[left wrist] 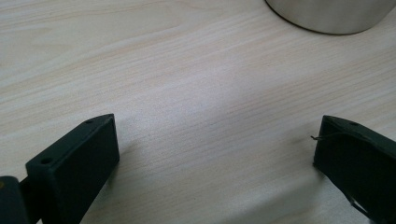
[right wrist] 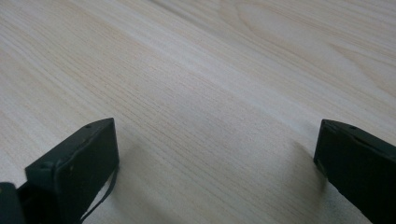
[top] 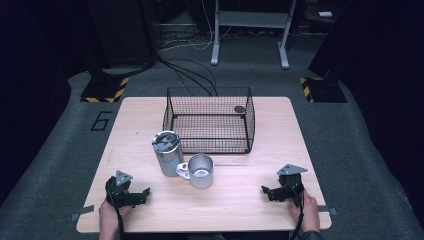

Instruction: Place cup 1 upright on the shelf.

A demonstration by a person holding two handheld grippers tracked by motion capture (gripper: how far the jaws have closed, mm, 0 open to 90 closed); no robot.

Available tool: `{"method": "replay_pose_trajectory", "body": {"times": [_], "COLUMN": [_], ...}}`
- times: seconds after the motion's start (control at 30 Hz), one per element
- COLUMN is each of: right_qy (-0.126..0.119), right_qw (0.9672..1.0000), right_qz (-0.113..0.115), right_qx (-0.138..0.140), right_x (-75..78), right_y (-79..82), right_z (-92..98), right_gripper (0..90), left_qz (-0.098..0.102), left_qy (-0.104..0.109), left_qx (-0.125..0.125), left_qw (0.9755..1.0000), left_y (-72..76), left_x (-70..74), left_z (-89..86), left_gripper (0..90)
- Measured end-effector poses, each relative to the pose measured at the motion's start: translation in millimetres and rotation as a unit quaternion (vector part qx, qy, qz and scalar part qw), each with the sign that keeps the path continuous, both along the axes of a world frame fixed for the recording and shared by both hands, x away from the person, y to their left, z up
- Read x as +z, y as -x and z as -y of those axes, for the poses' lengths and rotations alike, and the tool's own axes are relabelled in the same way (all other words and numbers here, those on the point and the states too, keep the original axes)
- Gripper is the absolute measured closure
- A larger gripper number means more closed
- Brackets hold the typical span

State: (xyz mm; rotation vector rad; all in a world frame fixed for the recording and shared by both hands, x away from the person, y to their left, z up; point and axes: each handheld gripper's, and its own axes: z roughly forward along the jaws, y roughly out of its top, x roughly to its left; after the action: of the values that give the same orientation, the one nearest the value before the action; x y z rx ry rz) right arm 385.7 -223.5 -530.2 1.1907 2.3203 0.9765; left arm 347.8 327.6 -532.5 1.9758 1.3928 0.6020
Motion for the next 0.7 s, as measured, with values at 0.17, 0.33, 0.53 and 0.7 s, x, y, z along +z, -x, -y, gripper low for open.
{"method": "replay_pose_trajectory", "body": {"times": [0.17, 0.33, 0.53, 0.7], "right_qy": [-0.001, 0.001, 0.001, 0.001], "right_qw": [1.0, 1.0, 1.0, 1.0], "right_qz": [0.0, -0.003, -0.003, -0.003], "right_qx": [0.0, 0.004, 0.003, 0.003], "right_x": [-0.2, 0.3, 0.3, 0.3], "right_y": [-0.1, -0.3, -0.2, -0.2], "right_z": [0.0, 0.7, 0.8, 0.8], "right_gripper": [0.0, 0.0, 0.0, 0.0], "left_qz": [0.001, 0.001, 0.001, -0.004], "left_qy": [0.005, 0.002, 0.002, 0.034], "left_qx": [0.021, 0.021, 0.024, 0.014], "left_qw": [0.9998, 0.9998, 0.9997, 0.9993], "left_y": [0.2, 1.4, 1.2, 1.7], "left_x": [-0.3, 0.2, 0.3, 4.2], "left_z": [4.6, 5.9, 5.2, 1.9], "left_gripper": [0.0, 0.0, 0.0, 0.0]}}
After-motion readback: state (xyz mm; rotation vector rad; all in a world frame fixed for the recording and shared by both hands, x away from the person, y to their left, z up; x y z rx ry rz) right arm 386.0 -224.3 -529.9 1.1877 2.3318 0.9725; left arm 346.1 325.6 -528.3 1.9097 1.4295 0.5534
